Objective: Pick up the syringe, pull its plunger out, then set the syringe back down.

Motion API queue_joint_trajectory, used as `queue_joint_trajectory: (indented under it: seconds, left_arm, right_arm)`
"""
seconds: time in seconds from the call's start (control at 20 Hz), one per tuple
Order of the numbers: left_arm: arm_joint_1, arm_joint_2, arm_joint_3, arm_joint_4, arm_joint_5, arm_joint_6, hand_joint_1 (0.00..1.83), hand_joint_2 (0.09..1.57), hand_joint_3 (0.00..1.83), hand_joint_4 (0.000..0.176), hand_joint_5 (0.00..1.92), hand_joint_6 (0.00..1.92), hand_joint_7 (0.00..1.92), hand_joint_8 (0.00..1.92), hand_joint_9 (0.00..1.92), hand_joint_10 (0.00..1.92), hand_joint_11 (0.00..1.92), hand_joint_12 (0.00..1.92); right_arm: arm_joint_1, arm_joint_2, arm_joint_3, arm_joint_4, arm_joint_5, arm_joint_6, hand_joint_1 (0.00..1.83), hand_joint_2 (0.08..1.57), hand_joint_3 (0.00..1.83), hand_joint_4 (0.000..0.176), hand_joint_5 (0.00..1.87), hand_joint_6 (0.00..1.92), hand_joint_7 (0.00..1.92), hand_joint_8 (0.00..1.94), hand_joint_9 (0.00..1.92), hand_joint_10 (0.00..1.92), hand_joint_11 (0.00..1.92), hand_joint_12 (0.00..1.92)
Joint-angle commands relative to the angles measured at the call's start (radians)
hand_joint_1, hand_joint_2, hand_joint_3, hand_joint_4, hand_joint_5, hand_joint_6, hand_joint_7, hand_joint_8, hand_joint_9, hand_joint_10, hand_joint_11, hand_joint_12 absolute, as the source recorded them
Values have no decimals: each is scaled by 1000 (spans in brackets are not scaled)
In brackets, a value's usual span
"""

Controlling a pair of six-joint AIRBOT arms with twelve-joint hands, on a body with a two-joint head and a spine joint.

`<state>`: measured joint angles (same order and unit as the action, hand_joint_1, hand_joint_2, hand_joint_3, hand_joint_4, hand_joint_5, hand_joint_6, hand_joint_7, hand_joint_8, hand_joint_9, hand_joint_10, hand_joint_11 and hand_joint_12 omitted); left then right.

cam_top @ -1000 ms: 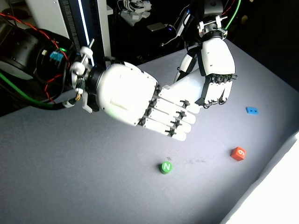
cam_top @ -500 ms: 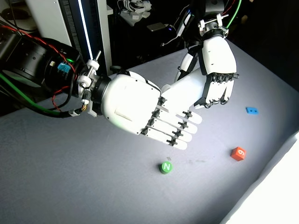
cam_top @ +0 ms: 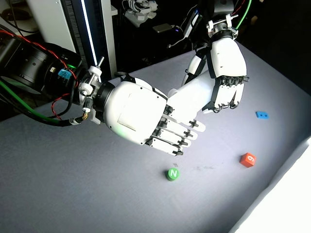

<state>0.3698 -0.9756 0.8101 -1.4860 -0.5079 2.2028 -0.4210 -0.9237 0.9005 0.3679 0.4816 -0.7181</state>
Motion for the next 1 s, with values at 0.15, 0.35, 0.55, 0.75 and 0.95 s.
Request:
queue_joint_trajectory:
  seconds: [0.15,0.35,0.55,0.75,0.95]
  left_arm:
    - [-16,3,2,45,-31,-3,1366,1134,1,0,934,972,981,942,802,1402,483,1431]
    - [-17,3,2,45,-33,-3,1365,1134,1,0,937,992,976,928,804,1388,478,1420]
    - [-17,3,2,45,-33,-2,1369,1122,0,0,954,986,1013,856,828,1347,502,1377]
    - [-17,4,1,45,-32,0,1367,1129,0,0,936,1009,994,878,826,1364,506,1380]
    - [-20,4,4,45,-35,0,1365,1135,0,0,925,1014,981,906,806,1395,469,1425]
  right_arm:
    - [6,16,2,-10,114,4,929,1173,0,0,415,866,431,962,357,1012,90,1386]
    - [-2,28,2,-10,114,-2,1193,1175,2,0,879,1058,864,1299,739,958,397,1382]
    - [-7,43,2,-10,114,-9,1205,1171,1,0,875,1035,892,1292,753,964,418,1336]
    - [-12,64,2,-10,113,-14,1223,1156,0,0,909,957,918,1280,753,962,402,1358]
    - [-12,85,-4,-10,113,-29,1235,1139,0,0,978,838,920,1286,732,968,386,1383]
